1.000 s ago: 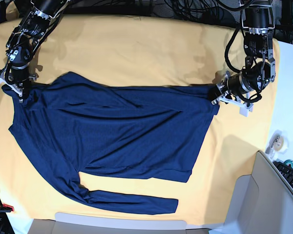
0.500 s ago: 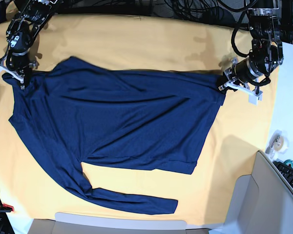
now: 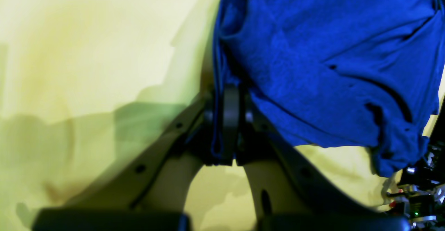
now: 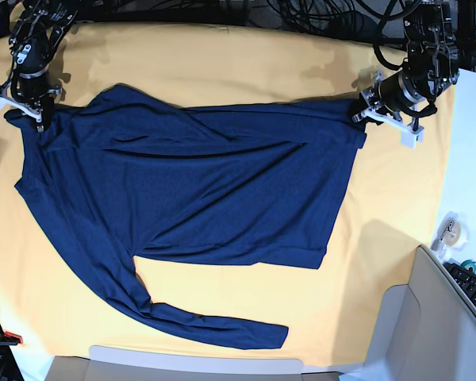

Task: Fold the T-shirt properly
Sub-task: 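Lift both grippers and pull the shirt edge toward the robot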

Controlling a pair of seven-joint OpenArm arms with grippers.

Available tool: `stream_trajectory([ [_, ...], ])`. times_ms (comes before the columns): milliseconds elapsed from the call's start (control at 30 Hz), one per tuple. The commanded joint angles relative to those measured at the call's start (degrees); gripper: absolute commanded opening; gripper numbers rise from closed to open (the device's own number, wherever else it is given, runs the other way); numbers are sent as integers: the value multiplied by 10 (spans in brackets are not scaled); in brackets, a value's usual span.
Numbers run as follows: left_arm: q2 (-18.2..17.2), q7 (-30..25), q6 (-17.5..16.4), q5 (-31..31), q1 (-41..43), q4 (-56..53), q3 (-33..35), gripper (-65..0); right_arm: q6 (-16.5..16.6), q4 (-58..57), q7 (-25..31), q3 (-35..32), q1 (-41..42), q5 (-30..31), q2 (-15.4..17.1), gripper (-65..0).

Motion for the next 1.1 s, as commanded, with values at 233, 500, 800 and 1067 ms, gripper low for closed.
stream_trajectory([
  [233, -7, -42, -10, -5, 47, 12, -32, -645, -25, -1, -4, 6, -56, -9, 4, -650],
  [500, -6, -38, -73, -2, 75, 12, -74, -645, -25, 4, -4, 7, -95, -9, 12, -650],
  [800, -6, -42, -73, -3, 104, 12, -82, -645, -25, 37, -4, 6, -136, -9, 7, -650],
  [1067, -5, -49, -74, -5, 122, 18, -83, -645, -5, 44, -4, 6, -165, -9, 6, -650],
])
